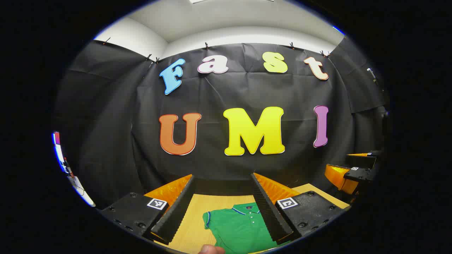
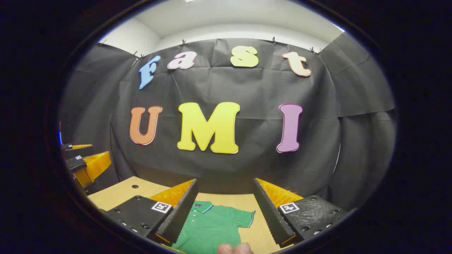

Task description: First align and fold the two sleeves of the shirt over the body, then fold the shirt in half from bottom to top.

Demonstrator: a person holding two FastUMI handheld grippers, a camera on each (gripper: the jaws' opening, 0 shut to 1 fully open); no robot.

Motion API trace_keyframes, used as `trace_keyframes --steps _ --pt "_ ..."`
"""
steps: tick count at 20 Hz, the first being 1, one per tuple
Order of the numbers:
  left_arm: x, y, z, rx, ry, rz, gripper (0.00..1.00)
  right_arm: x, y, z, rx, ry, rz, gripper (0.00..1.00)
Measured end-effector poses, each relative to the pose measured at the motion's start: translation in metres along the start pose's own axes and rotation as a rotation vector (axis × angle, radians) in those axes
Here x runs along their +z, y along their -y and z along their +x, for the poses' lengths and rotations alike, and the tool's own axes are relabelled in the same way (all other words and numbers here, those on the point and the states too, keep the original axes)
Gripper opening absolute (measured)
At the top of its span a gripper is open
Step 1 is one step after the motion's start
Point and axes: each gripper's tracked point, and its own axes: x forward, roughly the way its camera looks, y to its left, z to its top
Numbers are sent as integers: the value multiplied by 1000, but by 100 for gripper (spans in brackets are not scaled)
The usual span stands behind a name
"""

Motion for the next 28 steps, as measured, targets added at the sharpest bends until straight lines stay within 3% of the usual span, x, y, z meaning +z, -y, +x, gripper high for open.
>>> trace_keyframes --steps 1,17,23,28 --pt "0 2 2 -2 -2 -2 97 -1 2 1 -4 -1 -5 95" --pt "-1 5 5 17 -4 0 97 -8 21 6 -19 -28 10 95" --pt "-9 3 8 20 -20 -3 97 -26 28 14 -29 -73 8 95" --pt "-15 5 13 21 -33 5 97 -68 43 30 -46 -156 20 96"
